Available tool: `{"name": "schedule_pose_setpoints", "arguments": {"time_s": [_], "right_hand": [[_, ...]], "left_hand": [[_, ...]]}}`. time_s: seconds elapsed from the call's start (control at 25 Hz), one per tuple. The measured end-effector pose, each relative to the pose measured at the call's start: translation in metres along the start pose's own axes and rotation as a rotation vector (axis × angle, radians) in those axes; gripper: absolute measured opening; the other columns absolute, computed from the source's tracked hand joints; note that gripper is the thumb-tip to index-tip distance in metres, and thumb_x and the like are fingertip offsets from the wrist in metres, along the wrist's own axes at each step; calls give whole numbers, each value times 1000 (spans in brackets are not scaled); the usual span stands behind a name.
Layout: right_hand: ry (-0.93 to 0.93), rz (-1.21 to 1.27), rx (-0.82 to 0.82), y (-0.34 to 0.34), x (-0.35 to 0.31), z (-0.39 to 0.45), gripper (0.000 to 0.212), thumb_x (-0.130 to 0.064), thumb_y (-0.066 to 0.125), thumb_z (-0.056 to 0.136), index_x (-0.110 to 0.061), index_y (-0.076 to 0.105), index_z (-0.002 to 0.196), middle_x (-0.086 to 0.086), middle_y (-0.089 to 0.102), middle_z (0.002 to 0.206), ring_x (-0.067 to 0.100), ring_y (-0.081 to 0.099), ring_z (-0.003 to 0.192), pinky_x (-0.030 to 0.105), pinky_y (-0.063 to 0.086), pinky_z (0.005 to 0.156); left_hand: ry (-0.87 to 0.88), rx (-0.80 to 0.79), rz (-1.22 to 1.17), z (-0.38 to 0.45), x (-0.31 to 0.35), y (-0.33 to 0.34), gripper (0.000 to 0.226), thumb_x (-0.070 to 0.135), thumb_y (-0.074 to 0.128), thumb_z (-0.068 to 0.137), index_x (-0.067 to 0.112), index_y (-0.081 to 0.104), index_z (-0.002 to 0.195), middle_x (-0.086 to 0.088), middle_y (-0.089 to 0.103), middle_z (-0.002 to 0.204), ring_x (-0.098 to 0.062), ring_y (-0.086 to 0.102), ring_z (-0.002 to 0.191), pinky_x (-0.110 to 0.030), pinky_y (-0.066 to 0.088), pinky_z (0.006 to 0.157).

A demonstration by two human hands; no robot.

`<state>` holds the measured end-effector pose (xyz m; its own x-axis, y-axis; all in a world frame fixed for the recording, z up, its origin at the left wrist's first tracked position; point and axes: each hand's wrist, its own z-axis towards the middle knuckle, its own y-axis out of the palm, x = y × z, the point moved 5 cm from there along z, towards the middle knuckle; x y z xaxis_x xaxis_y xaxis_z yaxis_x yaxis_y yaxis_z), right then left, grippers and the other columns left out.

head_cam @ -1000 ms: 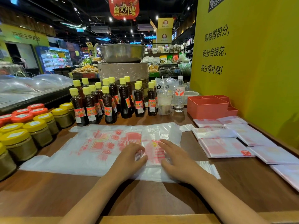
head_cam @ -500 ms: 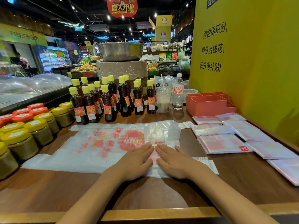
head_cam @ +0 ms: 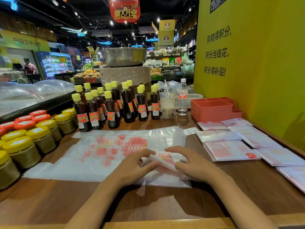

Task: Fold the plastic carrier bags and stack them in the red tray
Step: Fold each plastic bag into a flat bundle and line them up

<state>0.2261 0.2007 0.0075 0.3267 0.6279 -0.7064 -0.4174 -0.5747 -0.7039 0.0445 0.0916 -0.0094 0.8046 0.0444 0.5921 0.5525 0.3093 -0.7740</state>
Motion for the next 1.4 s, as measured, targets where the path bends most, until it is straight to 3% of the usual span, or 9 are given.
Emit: {"name": "schedule_pose_setpoints", "arguments": {"time_s": [0.16, 0.28, 0.56, 0.68, 0.84, 0.96, 1.08, 1.24, 1.4], "right_hand": [[-57, 93, 9, 2, -7, 6, 42, -17, 56, 91, -37, 63, 127, -33, 57, 121, -11, 52, 114, 6, 43, 85], [-53, 207, 56, 0, -1, 9, 53, 8, 42, 90, -28, 70, 118, -19, 69, 115, -9, 58, 110, 12, 44, 89], [-104, 250, 156, 1, 4, 11, 20, -20, 65, 97, -30, 71, 113, -13, 73, 109, 5, 67, 103, 32, 54, 94], [-108, 373, 253, -4, 2, 13, 17, -14, 68, 94, -25, 72, 106, 0, 76, 94, 13, 72, 88, 33, 55, 87], [7, 211, 279, 4, 10, 14, 28, -20, 70, 91, -27, 64, 118, -1, 73, 88, 8, 68, 72, 32, 56, 76], [56, -47, 279, 8, 17, 15, 62, -28, 66, 89, -26, 43, 147, -7, 63, 123, 8, 62, 104, 34, 53, 93], [-19, -255, 246, 12, 7, 18, 66, -31, 51, 100, -25, 21, 159, -7, 26, 163, 13, 29, 146, 35, 27, 119], [-40, -496, 15, 37, 7, 22, 57, -40, 22, 109, -25, 8, 162, -10, 3, 168, 4, 0, 153, 35, -2, 125], [6, -624, -97, 43, 16, 23, 57, -41, 15, 109, -20, 6, 162, -5, 1, 169, 8, -1, 154, 38, -6, 124]], "left_hand": [[45, 76, -87, 1, 11, -7, 41, 78, 45, 86, 46, 68, 96, 25, 67, 97, 0, 61, 94, -19, 47, 83], [91, 162, -110, -1, 16, -14, 18, 50, 56, 97, 47, 62, 81, 26, 64, 80, 1, 59, 79, -11, 39, 70], [147, 251, -268, 1, 11, -15, 15, 24, 65, 96, 11, 70, 90, 2, 71, 84, -15, 70, 80, -34, 60, 73], [109, 280, -367, 3, 12, -15, 11, 24, 66, 95, 15, 71, 93, 1, 72, 90, -18, 70, 83, -34, 60, 63], [-24, 203, -133, 5, -3, -4, 39, 36, 69, 91, 29, 57, 128, 14, 63, 116, 0, 59, 103, -22, 51, 87], [-49, 42, -4, 6, -9, 8, 77, 50, 63, 92, 34, 24, 156, 19, 32, 152, -3, 36, 137, -29, 34, 115], [3, -51, 161, 7, -7, 13, 81, 57, 52, 96, 36, 6, 159, 21, 0, 164, -1, 3, 150, -32, 9, 124], [59, -201, 382, 4, 3, 26, 66, 48, 34, 104, 31, 2, 159, 17, -6, 164, 0, -9, 150, -36, -4, 125], [30, -258, 481, 2, 7, 31, 61, 46, 24, 106, 29, 1, 160, 11, -4, 166, -3, -6, 151, -32, -8, 122]]}}
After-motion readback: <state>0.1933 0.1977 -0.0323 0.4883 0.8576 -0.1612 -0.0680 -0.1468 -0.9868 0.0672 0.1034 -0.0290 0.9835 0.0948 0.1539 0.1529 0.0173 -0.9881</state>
